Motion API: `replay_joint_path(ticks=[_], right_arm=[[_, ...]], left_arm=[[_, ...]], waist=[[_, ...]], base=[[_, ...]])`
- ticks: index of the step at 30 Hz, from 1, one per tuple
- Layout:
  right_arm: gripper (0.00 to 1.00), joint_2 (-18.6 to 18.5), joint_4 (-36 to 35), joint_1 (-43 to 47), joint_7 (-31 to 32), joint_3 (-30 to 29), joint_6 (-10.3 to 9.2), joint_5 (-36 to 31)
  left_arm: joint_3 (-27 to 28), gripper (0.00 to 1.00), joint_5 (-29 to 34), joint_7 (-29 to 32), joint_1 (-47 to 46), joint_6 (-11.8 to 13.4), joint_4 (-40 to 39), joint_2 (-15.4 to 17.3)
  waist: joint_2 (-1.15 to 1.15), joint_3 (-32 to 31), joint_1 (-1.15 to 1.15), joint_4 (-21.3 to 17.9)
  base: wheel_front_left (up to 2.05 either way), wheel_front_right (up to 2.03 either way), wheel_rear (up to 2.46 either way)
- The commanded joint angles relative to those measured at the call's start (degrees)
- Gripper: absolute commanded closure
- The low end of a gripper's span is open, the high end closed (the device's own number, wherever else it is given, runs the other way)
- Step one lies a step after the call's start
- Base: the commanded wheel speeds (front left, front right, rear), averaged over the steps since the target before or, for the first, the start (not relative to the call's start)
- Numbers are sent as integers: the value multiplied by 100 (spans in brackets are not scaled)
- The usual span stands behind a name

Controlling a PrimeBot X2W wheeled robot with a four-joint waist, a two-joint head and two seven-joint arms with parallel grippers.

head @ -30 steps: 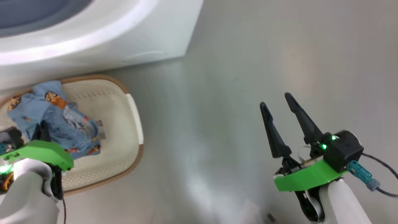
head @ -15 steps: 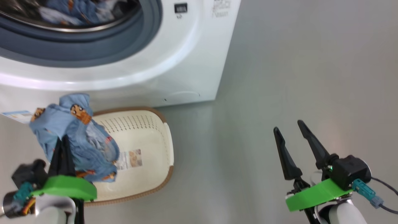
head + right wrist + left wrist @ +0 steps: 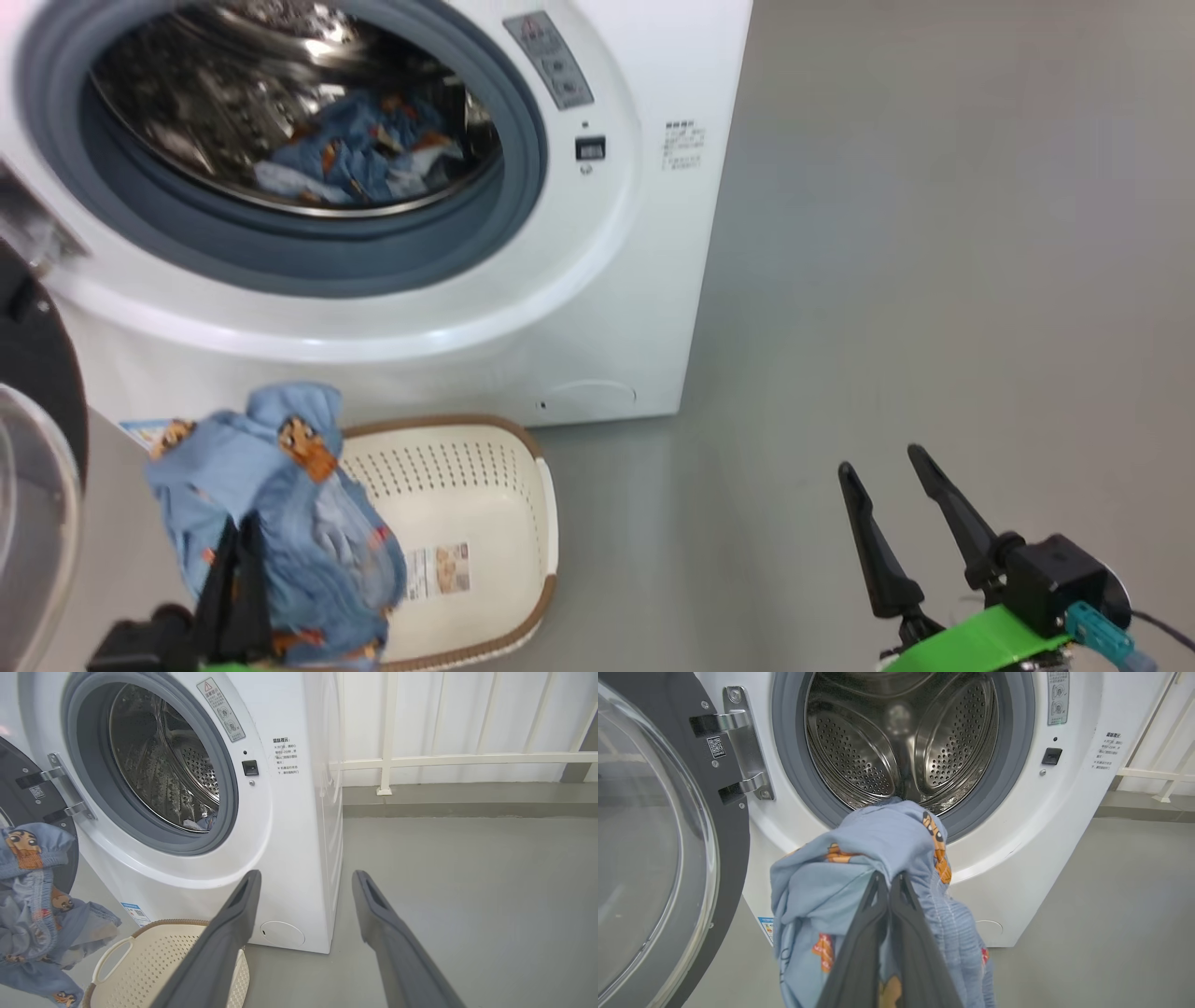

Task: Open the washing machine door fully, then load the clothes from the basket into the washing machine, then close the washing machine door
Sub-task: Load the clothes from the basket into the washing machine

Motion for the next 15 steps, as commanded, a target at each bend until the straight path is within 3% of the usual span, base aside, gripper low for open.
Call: replay_joint_path(ticks=[1,15], right_arm=[[0,-9,-176,49,30,119,35,-24],[0,-9,-425,451,219,140,35,27]], left_arm=[[176,100,64,47,36,90,-277,117],[9,100,153,480,700,339,-1049,160]], waist=[[0,-358,0,53],[0,-864,0,66]], base=[[0,0,0],[0,0,0]])
